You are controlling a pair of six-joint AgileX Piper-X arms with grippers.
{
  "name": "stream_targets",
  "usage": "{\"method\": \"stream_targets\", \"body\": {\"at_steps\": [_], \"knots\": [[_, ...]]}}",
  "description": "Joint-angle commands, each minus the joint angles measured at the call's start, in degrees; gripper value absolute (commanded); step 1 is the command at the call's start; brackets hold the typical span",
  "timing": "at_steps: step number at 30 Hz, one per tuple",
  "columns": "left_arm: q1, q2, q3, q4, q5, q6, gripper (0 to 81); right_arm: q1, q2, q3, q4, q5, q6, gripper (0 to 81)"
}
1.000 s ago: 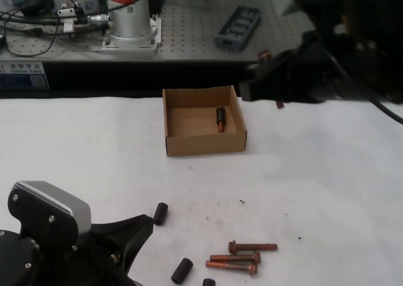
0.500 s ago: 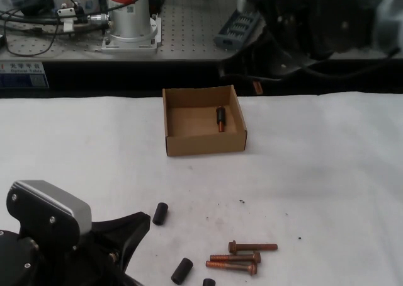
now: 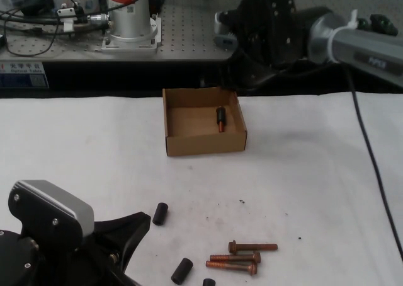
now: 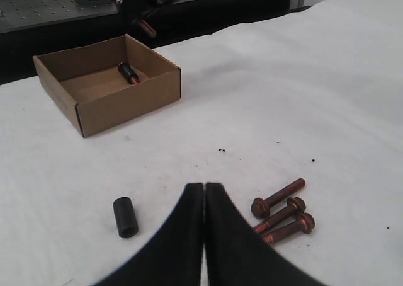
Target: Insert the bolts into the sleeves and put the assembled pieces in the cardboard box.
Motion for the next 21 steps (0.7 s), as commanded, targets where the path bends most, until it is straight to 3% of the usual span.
{"method": "stream_targets", "body": {"at_steps": [1,10,14,21], "knots": [[0.07,-0.40,-0.41,-0.79,-0.90,0.63,0.6,-0.45,1.37,-1.61,-0.35,-2.07,0.07,5.5],[0.07,-0.40,-0.41,-0.79,-0.90,0.81,0.6,-0.45,2.80,-1.32,-2.41,-2.17,0.07,5.1],[0.07,-0.40,-0.41,-0.79,-0.90,0.81,0.6,-0.13,2.80,-1.32,-3.26,-5.19,0.07,0.7],[0.07,-0.40,-0.41,-0.79,-0.90,0.81,0.6,0.09,2.80,-1.32,-3.51,-7.28,0.66,30.9]]}}
